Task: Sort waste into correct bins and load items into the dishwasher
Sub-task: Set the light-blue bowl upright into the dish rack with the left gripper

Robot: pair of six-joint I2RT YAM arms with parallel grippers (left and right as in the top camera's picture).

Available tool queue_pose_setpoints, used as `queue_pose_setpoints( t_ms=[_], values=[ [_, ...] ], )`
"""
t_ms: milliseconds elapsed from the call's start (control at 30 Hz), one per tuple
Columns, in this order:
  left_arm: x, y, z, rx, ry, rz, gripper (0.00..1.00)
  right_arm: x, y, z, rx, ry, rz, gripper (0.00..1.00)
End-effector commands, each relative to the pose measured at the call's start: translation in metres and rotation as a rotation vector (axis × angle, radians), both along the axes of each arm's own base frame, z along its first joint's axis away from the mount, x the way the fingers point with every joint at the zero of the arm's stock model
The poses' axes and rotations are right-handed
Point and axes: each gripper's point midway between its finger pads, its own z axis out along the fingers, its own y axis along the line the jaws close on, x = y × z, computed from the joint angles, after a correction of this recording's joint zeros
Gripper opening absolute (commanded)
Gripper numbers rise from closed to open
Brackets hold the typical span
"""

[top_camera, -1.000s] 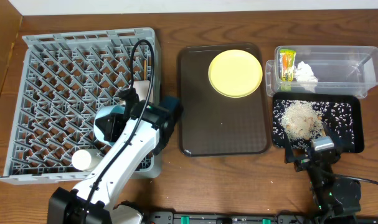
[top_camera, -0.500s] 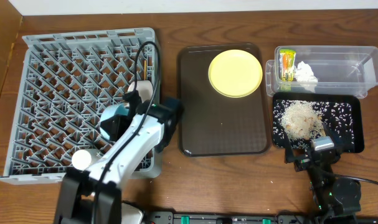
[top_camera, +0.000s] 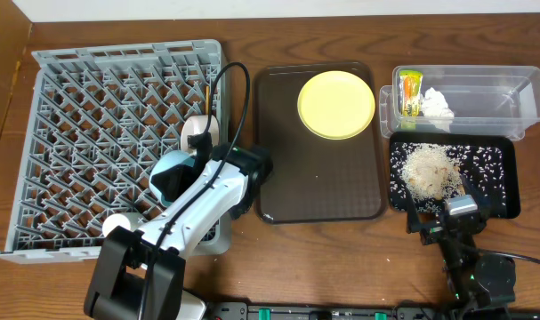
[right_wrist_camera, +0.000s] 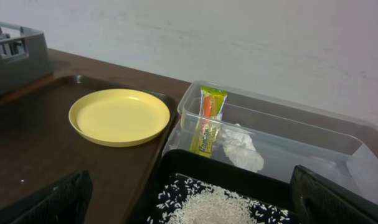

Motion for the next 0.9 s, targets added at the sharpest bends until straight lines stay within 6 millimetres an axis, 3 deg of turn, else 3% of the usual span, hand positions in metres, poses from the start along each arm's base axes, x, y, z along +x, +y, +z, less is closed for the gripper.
queue_pose_setpoints(
  t_ms=[0,67,167,233,433,667,867],
  values=[
    [-0.015,-0.004,-0.021,-0.124,0.0,0.108,0.21,0.001,-0.003,-0.002,0.009,0.008,-0.017,0.99],
    [-0.023,-0.007,-0.029,-0.182,-0.002,0.159,0.27,0.001,-0.003,-0.002,0.009,0.008,-0.017,0.99],
    [-0.033,-0.01,-0.032,-0.228,-0.003,0.223,0.62,0.001,-0.003,-0.002,0.009,0.008,-0.018,0.99],
    [-0.036,-0.013,-0.029,-0.262,-0.016,0.267,0.77,0.001,-0.003,-0.002,0.009,0.008,-0.017,0.99],
    [-0.032,-0.04,-0.024,-0.462,-0.041,0.344,0.85,0.001,-0.003,-0.002,0.009,0.008,-0.017,0.99],
    [-0.03,-0.125,-0.041,-0.982,0.016,0.491,0.88,0.001,-0.003,-0.002,0.009,0.008,-0.017,0.99],
    [-0.018,-0.106,-0.036,-0.882,-0.054,0.432,0.89,0.001,-0.003,-0.002,0.009,0.008,-0.017,0.99]
  ],
)
